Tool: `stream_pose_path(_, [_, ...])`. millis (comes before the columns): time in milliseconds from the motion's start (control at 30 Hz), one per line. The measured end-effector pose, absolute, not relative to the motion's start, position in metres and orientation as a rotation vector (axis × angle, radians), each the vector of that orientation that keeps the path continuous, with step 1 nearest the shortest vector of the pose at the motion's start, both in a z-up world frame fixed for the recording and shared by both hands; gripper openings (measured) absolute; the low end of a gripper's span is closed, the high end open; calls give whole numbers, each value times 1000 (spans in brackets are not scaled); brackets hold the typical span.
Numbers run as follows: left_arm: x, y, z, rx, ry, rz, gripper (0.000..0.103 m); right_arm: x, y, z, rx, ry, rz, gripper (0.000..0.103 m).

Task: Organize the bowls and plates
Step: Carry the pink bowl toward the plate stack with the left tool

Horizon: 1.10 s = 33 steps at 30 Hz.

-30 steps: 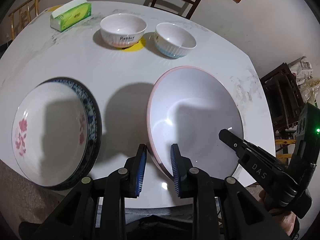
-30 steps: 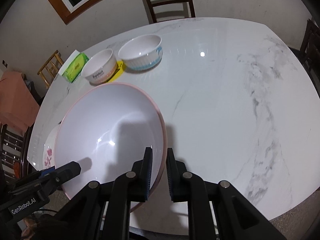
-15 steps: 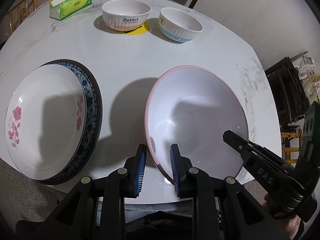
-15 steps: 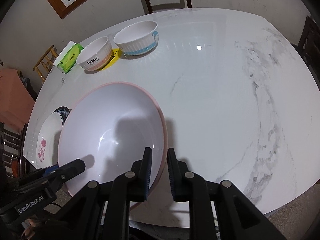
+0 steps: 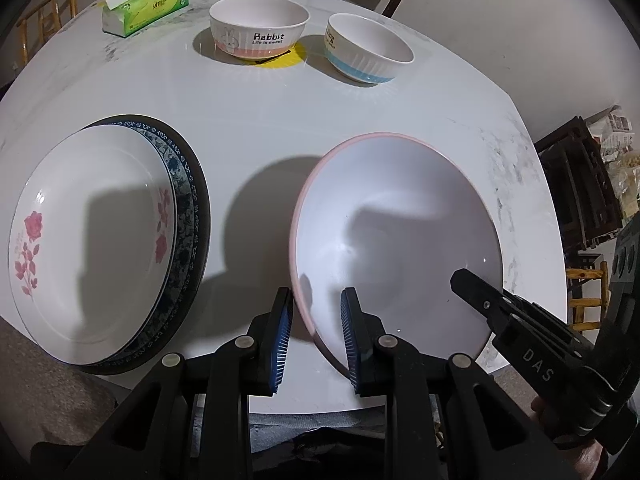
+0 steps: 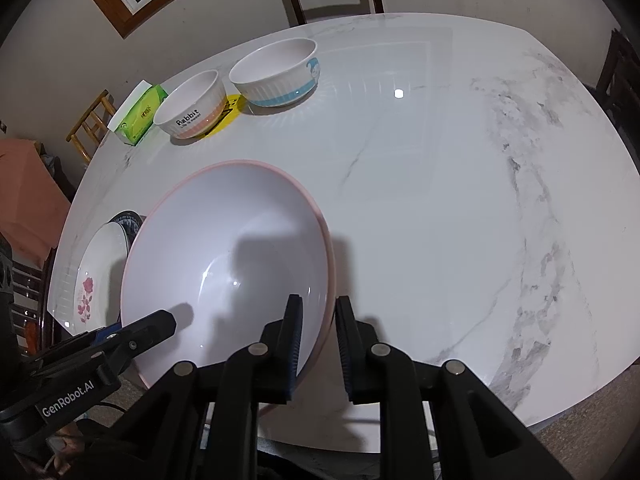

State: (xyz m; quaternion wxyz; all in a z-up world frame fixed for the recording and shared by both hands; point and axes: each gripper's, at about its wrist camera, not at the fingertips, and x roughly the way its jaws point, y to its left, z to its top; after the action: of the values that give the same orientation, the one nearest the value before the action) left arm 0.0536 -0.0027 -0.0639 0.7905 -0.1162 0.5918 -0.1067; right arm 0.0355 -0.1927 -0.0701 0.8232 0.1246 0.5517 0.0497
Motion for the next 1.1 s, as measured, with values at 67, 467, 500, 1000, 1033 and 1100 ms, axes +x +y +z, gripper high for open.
stream_pose_path(67, [54,-2,-64,-252,1274,-230,22,35,-193,-70,266,1174,108,19])
stream_pose_path(467, [54,0,-64,-261,1275,-226,25,34,-191,-67,257,1172,115,19])
stream_pose_path(500, [54,0,-64,-262,1274,-227,25,34,-191,-66,255,1172,117,20])
stream_pose_path(1000, [54,6,-52,-253,1232,-208,37,34,-186,-55,216,1126,128,30])
stream_pose_path(1033, [54,7,-51,-250,1229,-205,37,33,-186,-54,213,1122,129,30])
stream_pose_path(1100, [54,8,-49,-241,1219,-200,40,33,-187,-52,208,1112,133,30])
